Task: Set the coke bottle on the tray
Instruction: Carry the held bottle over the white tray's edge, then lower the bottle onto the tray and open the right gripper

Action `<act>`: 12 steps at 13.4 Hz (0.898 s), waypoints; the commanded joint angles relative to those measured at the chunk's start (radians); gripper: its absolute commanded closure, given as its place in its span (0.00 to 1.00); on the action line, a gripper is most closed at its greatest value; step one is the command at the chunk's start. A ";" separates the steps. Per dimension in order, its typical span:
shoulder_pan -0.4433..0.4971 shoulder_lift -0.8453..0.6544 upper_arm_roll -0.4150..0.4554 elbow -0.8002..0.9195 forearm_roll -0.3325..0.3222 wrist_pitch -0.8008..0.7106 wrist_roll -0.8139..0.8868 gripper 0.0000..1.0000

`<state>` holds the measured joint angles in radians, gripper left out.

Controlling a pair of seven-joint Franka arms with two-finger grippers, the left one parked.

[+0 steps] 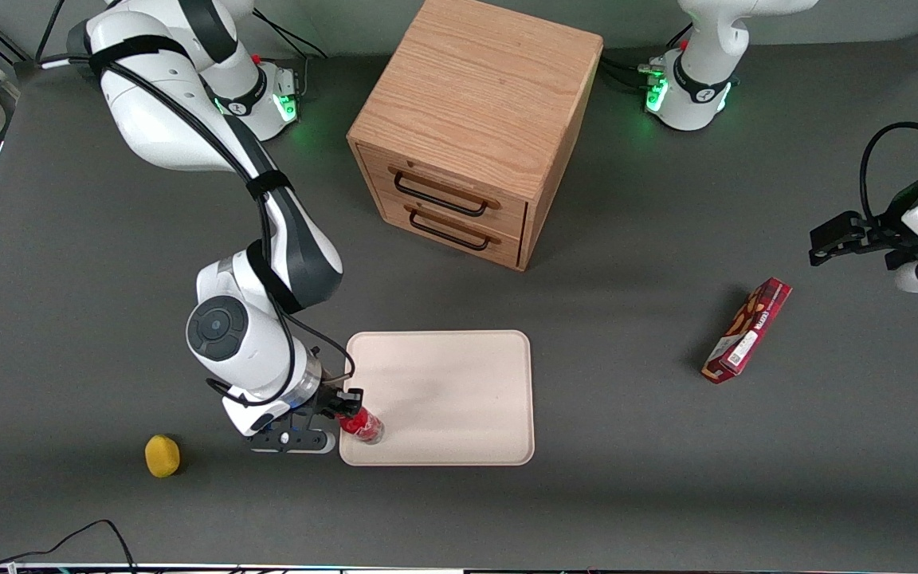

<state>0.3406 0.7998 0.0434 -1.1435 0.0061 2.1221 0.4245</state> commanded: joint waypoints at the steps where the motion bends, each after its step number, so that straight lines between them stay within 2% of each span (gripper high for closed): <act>1: 0.006 0.024 -0.003 0.044 -0.018 -0.010 0.031 1.00; 2: 0.005 0.025 -0.003 0.042 -0.017 -0.008 0.031 1.00; 3: 0.005 0.027 -0.003 0.041 -0.017 -0.007 0.030 0.85; 4: 0.005 0.030 -0.003 0.039 -0.018 -0.007 0.022 0.01; 10: 0.003 0.004 -0.005 0.045 -0.024 -0.026 0.014 0.00; 12: 0.005 -0.045 -0.005 0.048 -0.058 -0.095 0.014 0.00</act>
<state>0.3409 0.8065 0.0424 -1.1041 -0.0149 2.0979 0.4245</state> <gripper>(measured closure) 0.000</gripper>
